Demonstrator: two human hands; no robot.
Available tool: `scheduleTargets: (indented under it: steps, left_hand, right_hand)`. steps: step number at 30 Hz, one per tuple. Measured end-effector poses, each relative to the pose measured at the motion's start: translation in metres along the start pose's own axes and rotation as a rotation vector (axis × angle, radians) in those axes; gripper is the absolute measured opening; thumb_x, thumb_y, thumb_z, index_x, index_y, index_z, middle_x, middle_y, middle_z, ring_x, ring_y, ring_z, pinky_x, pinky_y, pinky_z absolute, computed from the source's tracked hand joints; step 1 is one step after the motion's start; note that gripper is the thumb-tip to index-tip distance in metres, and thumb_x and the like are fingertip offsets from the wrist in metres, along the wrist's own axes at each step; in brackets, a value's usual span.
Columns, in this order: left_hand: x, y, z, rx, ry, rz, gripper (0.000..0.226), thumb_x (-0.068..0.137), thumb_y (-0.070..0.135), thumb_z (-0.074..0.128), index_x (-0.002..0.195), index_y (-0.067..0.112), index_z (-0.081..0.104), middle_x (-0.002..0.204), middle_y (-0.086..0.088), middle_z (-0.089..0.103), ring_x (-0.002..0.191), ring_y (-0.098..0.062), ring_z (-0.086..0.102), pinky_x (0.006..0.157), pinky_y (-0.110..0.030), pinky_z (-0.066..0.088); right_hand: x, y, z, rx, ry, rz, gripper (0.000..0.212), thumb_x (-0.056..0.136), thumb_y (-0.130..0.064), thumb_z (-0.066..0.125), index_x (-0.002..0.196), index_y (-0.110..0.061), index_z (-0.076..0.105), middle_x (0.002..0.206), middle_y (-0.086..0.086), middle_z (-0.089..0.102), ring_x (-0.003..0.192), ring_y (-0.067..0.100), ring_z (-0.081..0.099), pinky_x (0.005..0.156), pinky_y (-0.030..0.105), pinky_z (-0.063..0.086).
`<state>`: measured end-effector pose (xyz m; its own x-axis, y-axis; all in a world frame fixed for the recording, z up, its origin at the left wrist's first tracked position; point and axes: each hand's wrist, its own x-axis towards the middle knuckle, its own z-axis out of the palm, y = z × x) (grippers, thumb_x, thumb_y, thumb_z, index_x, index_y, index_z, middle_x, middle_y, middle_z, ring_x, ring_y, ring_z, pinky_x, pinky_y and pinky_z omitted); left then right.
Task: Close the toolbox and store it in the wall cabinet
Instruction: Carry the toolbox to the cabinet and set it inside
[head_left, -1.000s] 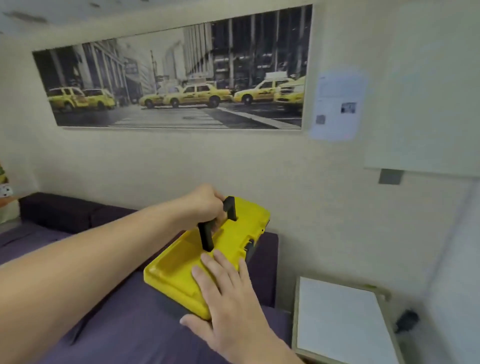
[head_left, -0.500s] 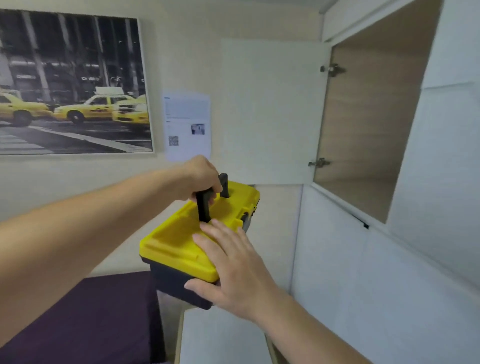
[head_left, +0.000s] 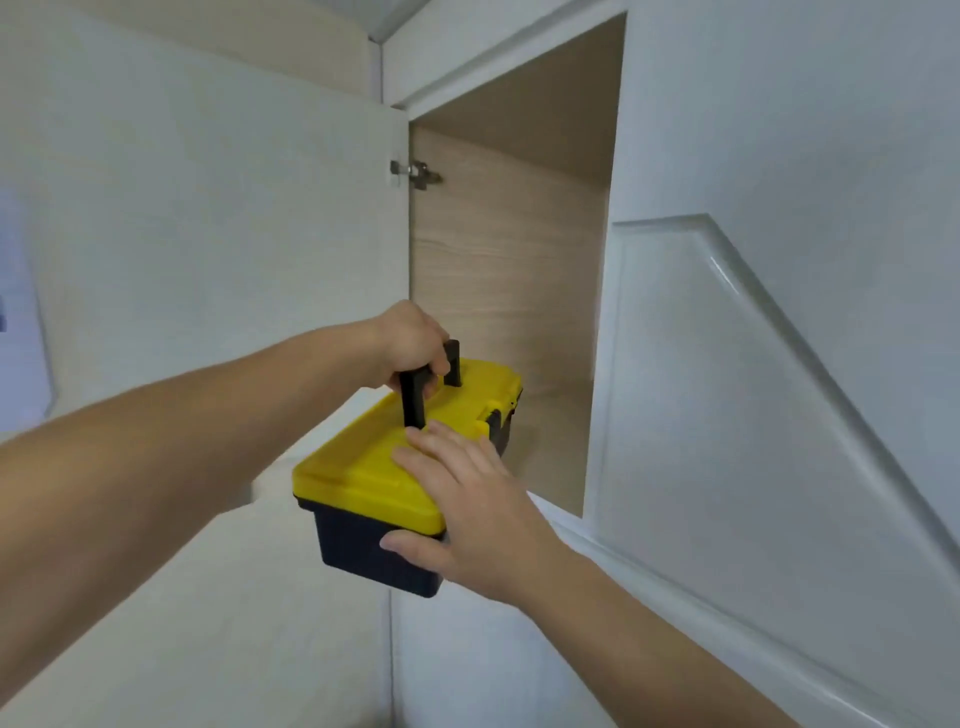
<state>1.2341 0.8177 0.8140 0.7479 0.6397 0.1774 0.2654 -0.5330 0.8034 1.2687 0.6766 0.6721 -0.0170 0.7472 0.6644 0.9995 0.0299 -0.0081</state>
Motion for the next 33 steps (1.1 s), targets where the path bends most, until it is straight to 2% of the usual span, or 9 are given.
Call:
scheduleTargets:
  steps: [4, 9, 14, 17, 18, 21, 25, 29, 33]
  left_hand:
    - [0.1, 0.005, 0.016, 0.042, -0.102, 0.093, 0.027, 0.077, -0.007, 0.061, 0.1, 0.007, 0.065, 0.064, -0.02, 0.062, 0.04, -0.022, 0.056, 0.039, -0.021, 0.046]
    - [0.208, 0.008, 0.053, 0.0, -0.195, 0.162, 0.031, 0.079, -0.006, 0.06, 0.109, -0.009, 0.064, 0.076, -0.026, 0.063, 0.051, -0.029, 0.056, 0.038, -0.026, 0.042]
    - [0.287, 0.007, 0.097, 0.053, -0.284, 0.204, 0.029, 0.079, 0.001, 0.062, 0.107, -0.006, 0.067, 0.077, -0.024, 0.067, 0.057, -0.028, 0.059, 0.046, -0.031, 0.048]
    - [0.326, 0.006, 0.124, 0.13, -0.321, 0.235, 0.034, 0.08, 0.008, 0.062, 0.113, -0.001, 0.066, 0.108, -0.022, 0.07, 0.08, -0.025, 0.059, 0.074, -0.039, 0.053]
    - [0.337, 0.007, 0.133, 0.126, -0.346, 0.246, 0.032, 0.081, 0.006, 0.063, 0.111, -0.003, 0.067, 0.11, -0.023, 0.07, 0.081, -0.026, 0.06, 0.075, -0.04, 0.052]
    - [0.359, 0.007, 0.159, 0.114, -0.411, 0.268, 0.02, 0.081, 0.004, 0.063, 0.097, -0.007, 0.068, 0.098, -0.026, 0.071, 0.076, -0.029, 0.061, 0.062, -0.038, 0.048]
    - [0.387, 0.005, 0.193, -0.021, -0.461, 0.231, 0.029, 0.081, -0.003, 0.061, 0.11, -0.006, 0.064, 0.099, -0.031, 0.068, 0.075, -0.034, 0.06, 0.066, -0.042, 0.051]
    - [0.406, 0.004, 0.213, -0.033, -0.494, 0.268, 0.027, 0.082, -0.005, 0.058, 0.108, -0.009, 0.063, 0.081, -0.029, 0.065, 0.067, -0.033, 0.058, 0.061, -0.038, 0.046]
    - [0.418, -0.004, 0.216, -0.007, -0.462, 0.325, 0.012, 0.085, 0.0, 0.057, 0.076, 0.006, 0.062, 0.077, -0.015, 0.064, 0.064, -0.025, 0.057, 0.063, -0.034, 0.049]
  right_hand:
    - [0.043, 0.066, 0.025, -0.047, -0.015, 0.124, 0.071, 0.086, -0.055, 0.058, 0.143, -0.018, 0.038, 0.154, 0.001, 0.033, 0.145, 0.018, 0.015, 0.115, 0.052, 0.02]
    - [0.081, 0.146, 0.043, -0.137, -0.067, 0.294, 0.074, 0.087, -0.057, 0.054, 0.146, -0.023, 0.026, 0.156, -0.004, 0.024, 0.144, 0.013, 0.009, 0.117, 0.04, 0.014]
    - [0.097, 0.212, 0.064, -0.287, -0.206, 0.399, 0.074, 0.09, -0.055, 0.048, 0.149, -0.023, 0.017, 0.159, -0.003, 0.015, 0.145, 0.015, 0.002, 0.119, 0.041, 0.012]
    - [0.106, 0.242, 0.075, -0.341, -0.277, 0.486, 0.072, 0.093, -0.052, 0.045, 0.15, -0.024, 0.012, 0.161, -0.005, 0.007, 0.146, 0.016, -0.007, 0.118, 0.04, 0.008]
    - [0.108, 0.251, 0.077, -0.356, -0.303, 0.517, 0.072, 0.094, -0.051, 0.045, 0.151, -0.023, 0.01, 0.161, -0.004, 0.005, 0.146, 0.017, -0.008, 0.118, 0.04, 0.007]
    - [0.108, 0.273, 0.082, -0.404, -0.378, 0.618, 0.074, 0.095, -0.048, 0.044, 0.152, -0.021, 0.005, 0.162, -0.002, 0.001, 0.146, 0.021, -0.008, 0.119, 0.041, 0.006]
    - [0.106, 0.294, 0.092, -0.477, -0.406, 0.763, 0.072, 0.097, -0.047, 0.041, 0.152, -0.022, 0.003, 0.162, -0.002, -0.001, 0.147, 0.022, -0.007, 0.118, 0.042, 0.001]
    - [0.108, 0.308, 0.099, -0.421, -0.36, 0.859, 0.068, 0.098, -0.042, 0.043, 0.152, -0.024, 0.005, 0.162, -0.005, -0.003, 0.146, 0.022, -0.009, 0.119, 0.043, -0.001]
    - [0.111, 0.314, 0.102, -0.375, -0.323, 0.901, 0.067, 0.098, -0.039, 0.045, 0.152, -0.023, 0.009, 0.162, -0.005, -0.002, 0.146, 0.022, -0.009, 0.119, 0.043, 0.003]
